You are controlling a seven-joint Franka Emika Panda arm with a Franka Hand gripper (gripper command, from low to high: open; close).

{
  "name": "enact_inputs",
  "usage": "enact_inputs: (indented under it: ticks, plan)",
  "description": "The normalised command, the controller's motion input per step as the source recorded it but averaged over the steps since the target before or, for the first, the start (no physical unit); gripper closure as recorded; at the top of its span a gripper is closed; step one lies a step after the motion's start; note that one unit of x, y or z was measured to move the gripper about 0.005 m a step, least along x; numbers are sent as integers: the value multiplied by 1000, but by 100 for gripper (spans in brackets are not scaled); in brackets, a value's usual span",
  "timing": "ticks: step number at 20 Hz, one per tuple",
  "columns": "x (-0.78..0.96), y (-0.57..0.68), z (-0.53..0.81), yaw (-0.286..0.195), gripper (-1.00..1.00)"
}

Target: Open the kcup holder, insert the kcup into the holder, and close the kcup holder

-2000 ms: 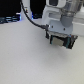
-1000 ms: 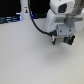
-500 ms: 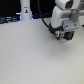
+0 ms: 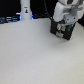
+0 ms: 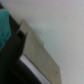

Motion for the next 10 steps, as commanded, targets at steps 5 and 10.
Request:
enact_inputs:
  ticks: [5,10]
  plan:
    - [-735,445,17,81,-100]
    - [-215,249,415,67,-100]
